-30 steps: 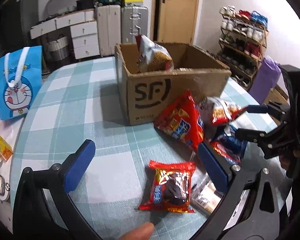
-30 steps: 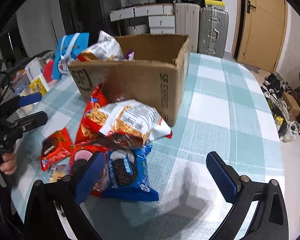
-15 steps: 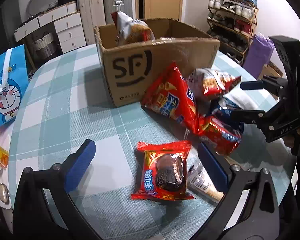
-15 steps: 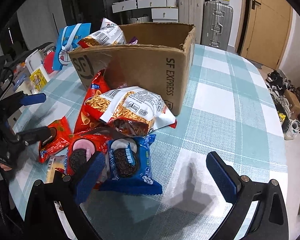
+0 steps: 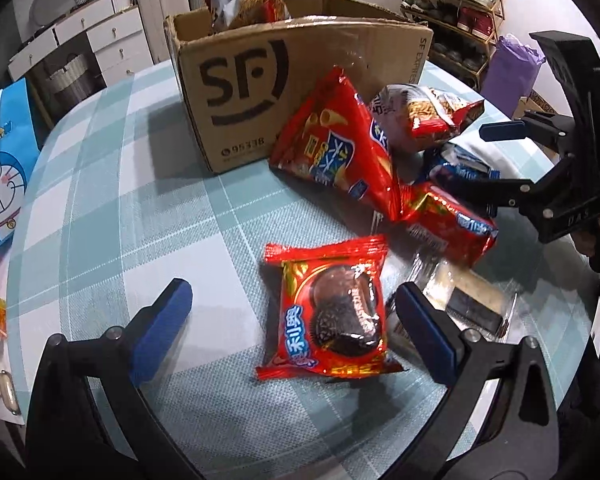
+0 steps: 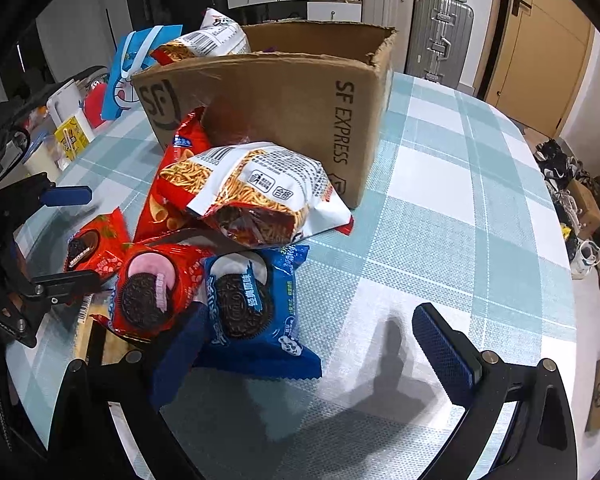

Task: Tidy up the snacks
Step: 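Move both tools back to the pile, left tool over the red cookie pack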

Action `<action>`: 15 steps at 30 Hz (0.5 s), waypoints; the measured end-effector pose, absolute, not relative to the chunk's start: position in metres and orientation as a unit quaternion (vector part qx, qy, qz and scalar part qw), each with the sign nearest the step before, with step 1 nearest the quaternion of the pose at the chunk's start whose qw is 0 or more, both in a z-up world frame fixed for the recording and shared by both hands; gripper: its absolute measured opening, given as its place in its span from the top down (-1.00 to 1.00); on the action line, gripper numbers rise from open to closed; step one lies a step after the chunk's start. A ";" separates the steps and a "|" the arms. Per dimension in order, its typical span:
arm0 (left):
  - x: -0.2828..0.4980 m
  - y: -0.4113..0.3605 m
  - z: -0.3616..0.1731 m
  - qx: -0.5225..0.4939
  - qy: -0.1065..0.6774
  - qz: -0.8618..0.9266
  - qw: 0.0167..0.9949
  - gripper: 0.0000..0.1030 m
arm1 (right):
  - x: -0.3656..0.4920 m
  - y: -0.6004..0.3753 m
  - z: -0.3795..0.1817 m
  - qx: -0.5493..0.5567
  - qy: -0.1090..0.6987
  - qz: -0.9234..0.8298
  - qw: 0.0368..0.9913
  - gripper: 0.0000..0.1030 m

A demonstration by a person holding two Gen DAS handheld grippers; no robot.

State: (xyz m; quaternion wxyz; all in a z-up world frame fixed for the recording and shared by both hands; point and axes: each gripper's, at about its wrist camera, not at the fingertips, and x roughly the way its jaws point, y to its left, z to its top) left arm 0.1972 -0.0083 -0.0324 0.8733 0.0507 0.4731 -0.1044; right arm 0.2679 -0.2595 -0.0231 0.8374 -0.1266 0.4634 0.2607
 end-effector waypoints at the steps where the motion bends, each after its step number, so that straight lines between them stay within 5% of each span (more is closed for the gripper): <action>1: 0.198 -0.007 -0.033 0.049 0.475 -0.106 0.872 -0.96 | 0.268 -0.261 -0.024 -0.125 0.464 0.260 0.838 -0.99; 10: 0.196 -0.002 -0.036 0.052 0.482 -0.120 0.867 -0.68 | 0.268 -0.258 -0.027 -0.130 0.468 0.268 0.832 -0.95; 15: 0.192 -0.006 -0.034 0.054 0.480 -0.129 0.866 -0.43 | 0.266 -0.256 -0.027 -0.127 0.471 0.278 0.827 -0.66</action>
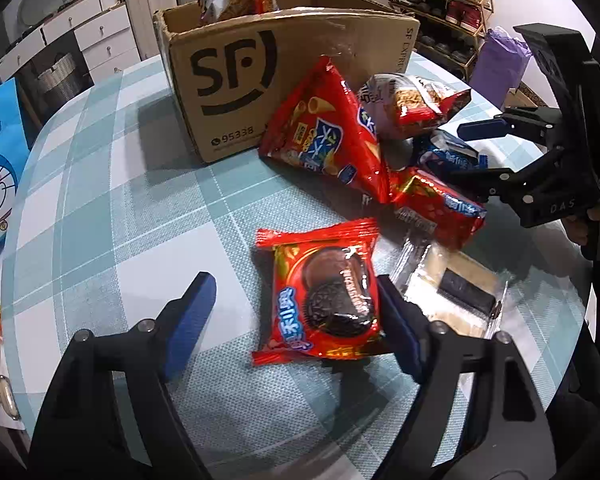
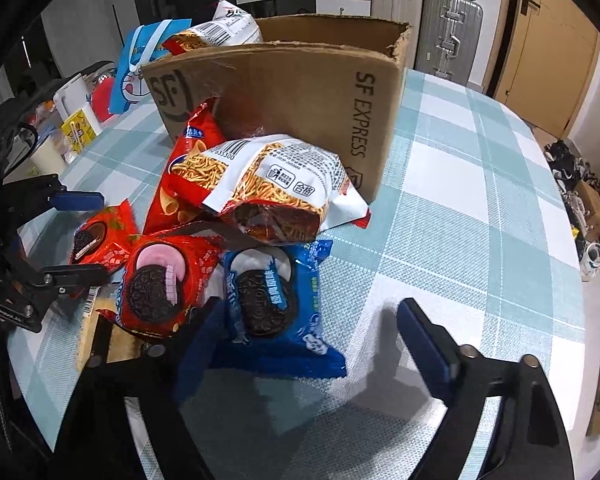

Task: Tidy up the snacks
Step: 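Move both tools back to the pile, left tool over the red cookie pack, then grasp the red cookie pack with the left tool while the right tool grasps the blue Oreo pack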

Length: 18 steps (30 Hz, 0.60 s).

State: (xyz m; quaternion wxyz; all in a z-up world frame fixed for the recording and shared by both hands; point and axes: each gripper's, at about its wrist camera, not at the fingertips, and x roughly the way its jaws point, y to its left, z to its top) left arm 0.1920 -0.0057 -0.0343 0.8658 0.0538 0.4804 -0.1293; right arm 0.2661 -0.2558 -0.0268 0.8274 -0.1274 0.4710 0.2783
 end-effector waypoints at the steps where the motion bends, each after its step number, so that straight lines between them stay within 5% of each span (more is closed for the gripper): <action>1: 0.192 -0.007 -0.034 0.054 0.481 -0.132 0.865 -0.38 | 0.266 -0.256 -0.027 -0.127 0.472 0.280 0.826 -0.64; 5: 0.190 -0.009 -0.036 0.056 0.482 -0.138 0.863 0.06 | 0.264 -0.253 -0.026 -0.130 0.470 0.292 0.822 -0.56; 18: 0.195 0.003 -0.021 0.015 0.451 -0.127 0.883 0.13 | 0.263 -0.254 -0.025 -0.123 0.470 0.297 0.822 -0.43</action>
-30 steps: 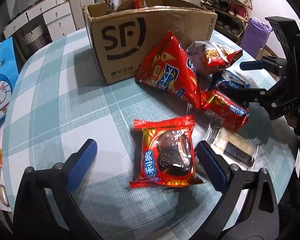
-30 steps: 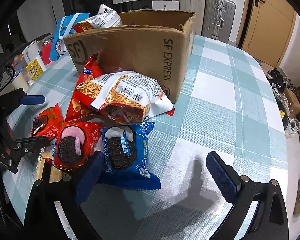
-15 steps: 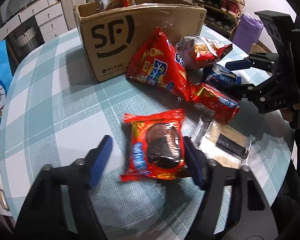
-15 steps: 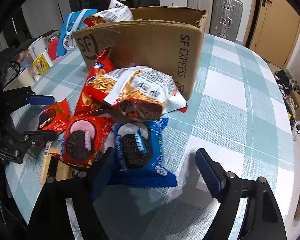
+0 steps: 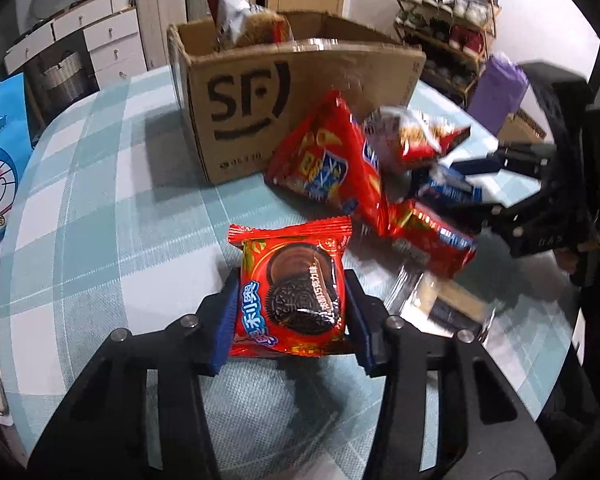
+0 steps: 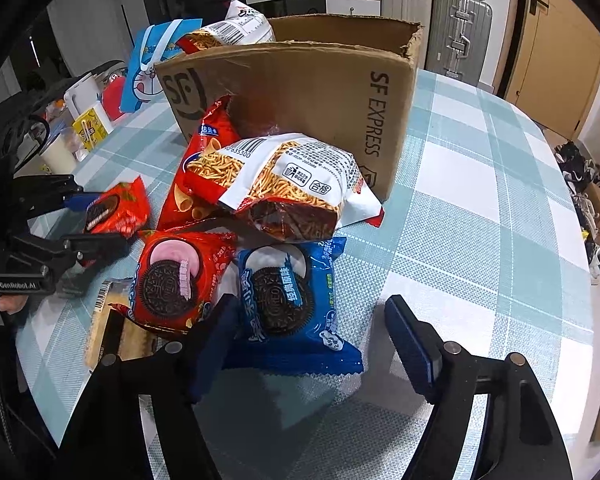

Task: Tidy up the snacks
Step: 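Grasp the red cookie pack with the left tool while the right tool grasps the blue Oreo pack, then lift both cookie packs and carry them over the cardboard box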

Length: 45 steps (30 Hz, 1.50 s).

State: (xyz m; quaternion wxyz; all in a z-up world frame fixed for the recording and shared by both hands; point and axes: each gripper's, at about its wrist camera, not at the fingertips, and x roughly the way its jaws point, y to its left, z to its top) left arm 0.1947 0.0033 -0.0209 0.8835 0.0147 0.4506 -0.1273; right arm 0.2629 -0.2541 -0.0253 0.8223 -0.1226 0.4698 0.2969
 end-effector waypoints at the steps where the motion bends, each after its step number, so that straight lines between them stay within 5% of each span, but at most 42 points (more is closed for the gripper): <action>1: 0.195 0.004 -0.019 0.012 0.446 -0.127 0.886 0.13 | 0.263 -0.254 -0.025 -0.122 0.470 0.298 0.822 -0.42; 11: 0.192 0.009 -0.003 -0.012 0.413 -0.119 0.903 0.13 | 0.256 -0.249 -0.023 -0.127 0.463 0.317 0.817 0.11; 45: 0.185 0.017 0.018 -0.045 0.372 -0.091 0.923 0.13 | 0.231 -0.278 0.042 -0.112 0.369 0.339 0.858 0.12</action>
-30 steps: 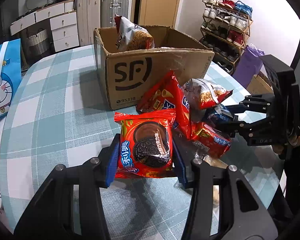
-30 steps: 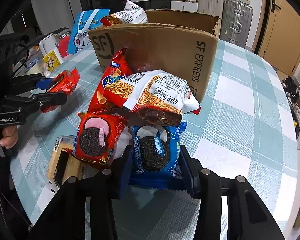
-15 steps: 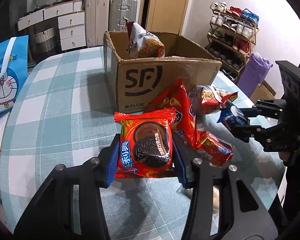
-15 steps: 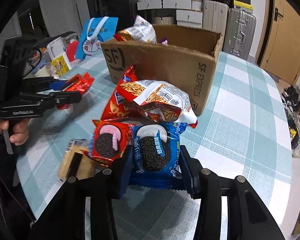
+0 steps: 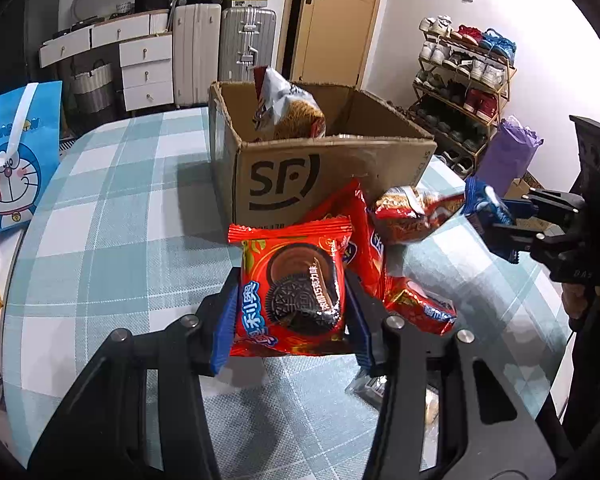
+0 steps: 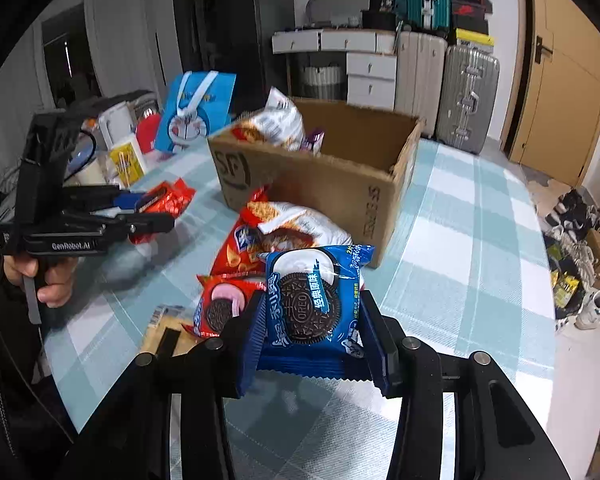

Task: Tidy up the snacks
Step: 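Lift both cookie packs and carry them over the cardboard box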

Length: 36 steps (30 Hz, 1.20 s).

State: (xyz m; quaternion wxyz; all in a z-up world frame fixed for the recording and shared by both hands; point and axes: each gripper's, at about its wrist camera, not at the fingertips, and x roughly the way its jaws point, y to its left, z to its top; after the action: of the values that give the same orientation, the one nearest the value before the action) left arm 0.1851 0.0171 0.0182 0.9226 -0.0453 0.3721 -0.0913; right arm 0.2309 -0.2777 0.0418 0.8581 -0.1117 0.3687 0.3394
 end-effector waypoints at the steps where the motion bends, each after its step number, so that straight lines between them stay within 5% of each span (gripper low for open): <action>1: 0.184 0.017 0.020 -0.047 0.370 -0.091 0.923 0.13 | 0.230 -0.280 0.045 -0.108 0.363 0.341 0.860 0.12; 36: 0.175 0.022 0.090 -0.065 0.291 -0.038 0.954 0.13 | 0.240 -0.306 0.090 -0.012 0.289 0.295 0.910 0.12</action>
State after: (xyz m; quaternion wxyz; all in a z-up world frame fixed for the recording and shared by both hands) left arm 0.1747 0.0220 0.0895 0.9536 -0.0655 0.2913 -0.0379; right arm 0.2402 -0.3059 0.0898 0.9105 -0.0121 0.2894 0.2952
